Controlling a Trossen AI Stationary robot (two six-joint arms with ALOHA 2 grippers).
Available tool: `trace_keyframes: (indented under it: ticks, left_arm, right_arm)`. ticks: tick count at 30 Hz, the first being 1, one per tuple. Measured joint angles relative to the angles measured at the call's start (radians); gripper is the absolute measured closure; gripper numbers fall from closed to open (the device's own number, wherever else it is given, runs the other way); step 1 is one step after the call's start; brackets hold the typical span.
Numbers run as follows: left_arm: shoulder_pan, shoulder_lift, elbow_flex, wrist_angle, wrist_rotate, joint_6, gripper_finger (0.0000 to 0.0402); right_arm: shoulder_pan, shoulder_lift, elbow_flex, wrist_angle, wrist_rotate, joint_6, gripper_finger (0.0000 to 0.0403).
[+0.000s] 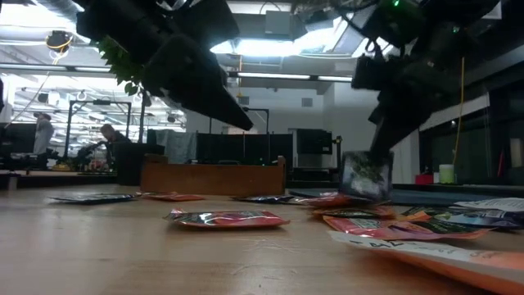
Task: Pick & Place Tea
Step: Put the dark blue tea bag into the left section of the wooden organizer
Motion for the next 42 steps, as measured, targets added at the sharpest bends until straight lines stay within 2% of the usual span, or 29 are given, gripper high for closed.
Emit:
trace_keyframes:
  ticks: [6,10,14,20,27,34,38,40,42]
  left_arm:
    - [-0.005,-0.107,-0.026,-0.090,-0.048,-0.032,0.0399]
    - [-0.005,-0.212,-0.100,-0.059,-0.045,-0.032,0.0400]
    - [-0.006,-0.330,-0.183,-0.005,-0.043,-0.032,0.0399]
    - [-0.006,-0.488,-0.295,0.051,-0.024,-0.042,0.0399]
    - [-0.003,-0.620,-0.393,0.063,-0.051,-0.108,0.0399]
    - [-0.003,-0.660,-0.403,0.083,-0.111,-0.129,0.0397]
    - [0.007,-0.647,-0.401,0.160,-0.214,-0.185,0.0396]
    - [0.041,-0.641,-0.394,0.163,-0.198,-0.199,0.0396]
    - [0.083,-0.631,-0.378,0.164,-0.140,-0.205,0.0396]
  right_arm:
    - [-0.003,-0.131,0.001,0.000,0.058,-0.043,0.0402]
    - [-0.004,-0.196,0.002,0.006,0.087,-0.082,0.0402]
    - [-0.004,-0.209,0.032,0.010,0.119,-0.132,0.0402]
    - [-0.052,-0.167,0.132,0.012,0.063,-0.230,0.0402]
    - [-0.109,-0.098,0.243,-0.008,0.058,-0.317,0.0403]
    - [-0.128,-0.004,0.348,-0.075,0.055,-0.404,0.0403]
    - [-0.129,0.057,0.396,-0.082,0.057,-0.466,0.0403]
    - [-0.128,0.084,0.426,-0.107,0.057,-0.491,0.0403]
    - [-0.127,0.106,0.460,-0.128,0.054,-0.513,0.0403]
